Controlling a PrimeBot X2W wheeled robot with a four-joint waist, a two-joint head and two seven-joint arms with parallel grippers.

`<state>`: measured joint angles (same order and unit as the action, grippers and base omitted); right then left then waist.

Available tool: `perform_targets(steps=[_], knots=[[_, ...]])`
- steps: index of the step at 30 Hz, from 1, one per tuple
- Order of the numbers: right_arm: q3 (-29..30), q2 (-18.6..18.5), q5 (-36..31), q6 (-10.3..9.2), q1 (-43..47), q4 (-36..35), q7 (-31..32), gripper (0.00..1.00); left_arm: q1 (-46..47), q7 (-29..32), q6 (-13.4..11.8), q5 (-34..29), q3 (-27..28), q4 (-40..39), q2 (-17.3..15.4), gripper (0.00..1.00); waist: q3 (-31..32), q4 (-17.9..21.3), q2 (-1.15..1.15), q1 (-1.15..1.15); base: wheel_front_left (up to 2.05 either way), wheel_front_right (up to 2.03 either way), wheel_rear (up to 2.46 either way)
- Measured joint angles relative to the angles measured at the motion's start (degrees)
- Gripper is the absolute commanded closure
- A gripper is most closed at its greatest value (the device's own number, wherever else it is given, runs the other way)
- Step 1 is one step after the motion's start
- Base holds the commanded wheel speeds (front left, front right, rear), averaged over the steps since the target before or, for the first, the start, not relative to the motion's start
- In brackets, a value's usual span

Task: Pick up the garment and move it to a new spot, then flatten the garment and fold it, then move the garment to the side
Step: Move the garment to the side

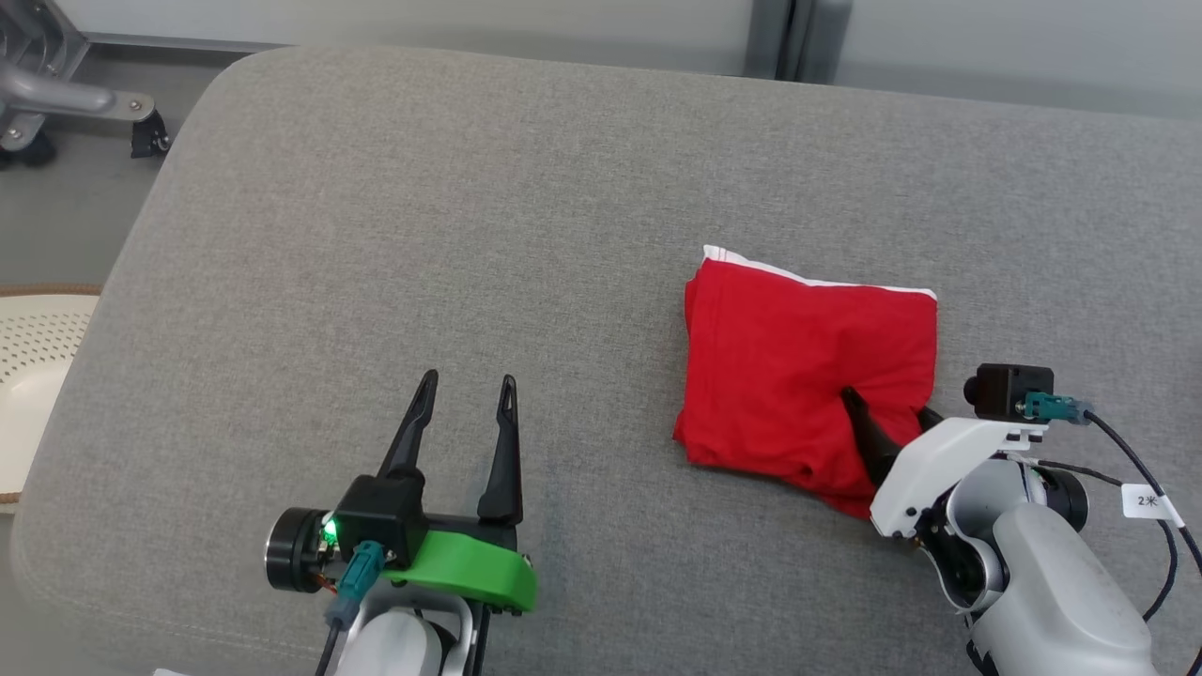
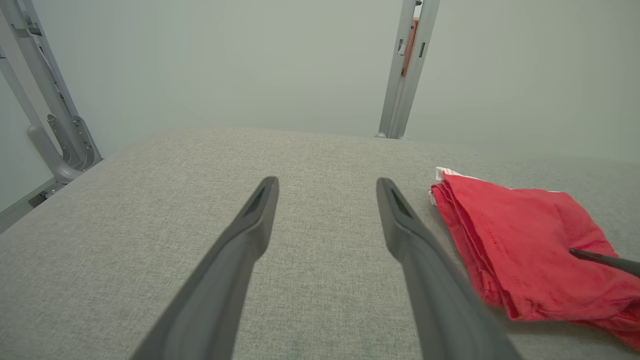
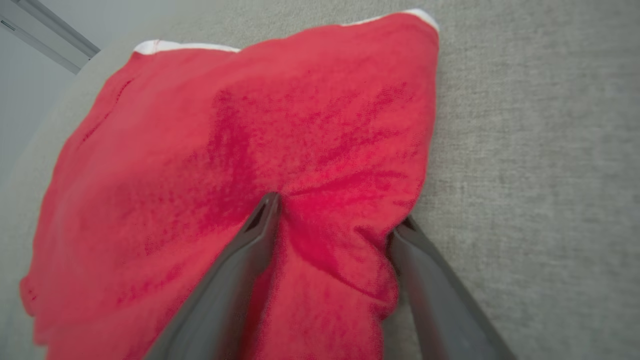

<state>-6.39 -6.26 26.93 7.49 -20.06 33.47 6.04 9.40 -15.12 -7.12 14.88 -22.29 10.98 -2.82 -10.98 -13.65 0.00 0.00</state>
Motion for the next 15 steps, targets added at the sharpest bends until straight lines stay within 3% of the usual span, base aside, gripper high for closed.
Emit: perform_targets(steps=[1, 2, 3, 15], knots=[[-0.44, -0.14, -0.38, 0.00, -0.34, 0.63, -0.08, 0.22, 0.02, 0.00, -0.02, 0.03, -0.03, -0.03, 0.00, 0.00, -0.21, -0.39, 0.00, 0.00, 0.00, 0.00, 0.00], [-0.77, -0.38, -0.73, 0.00, -0.56, 1.01, -0.19, 0.57, 0.02, -0.01, -0.03, 0.03, -0.04, -0.05, 0.00, 0.00, -0.37, -0.63, 0.00, 0.00, 0.00, 0.00, 0.00], [-1.10, -0.68, -1.29, 0.00, -0.81, 1.47, -0.75, 1.00, 0.02, 0.00, -0.24, 0.03, -0.03, -0.09, 0.00, 0.00, -0.57, -0.86, 0.00, 0.00, 0.00, 0.00, 0.00], [-10.11, -4.72, -9.16, 0.07, -2.71, 4.52, -6.75, 1.00, 0.01, 0.00, 0.32, -0.56, 0.02, -0.07, 0.01, 0.00, 0.74, 2.38, 0.00, 0.00, 0.00, 0.00, 0.00]])
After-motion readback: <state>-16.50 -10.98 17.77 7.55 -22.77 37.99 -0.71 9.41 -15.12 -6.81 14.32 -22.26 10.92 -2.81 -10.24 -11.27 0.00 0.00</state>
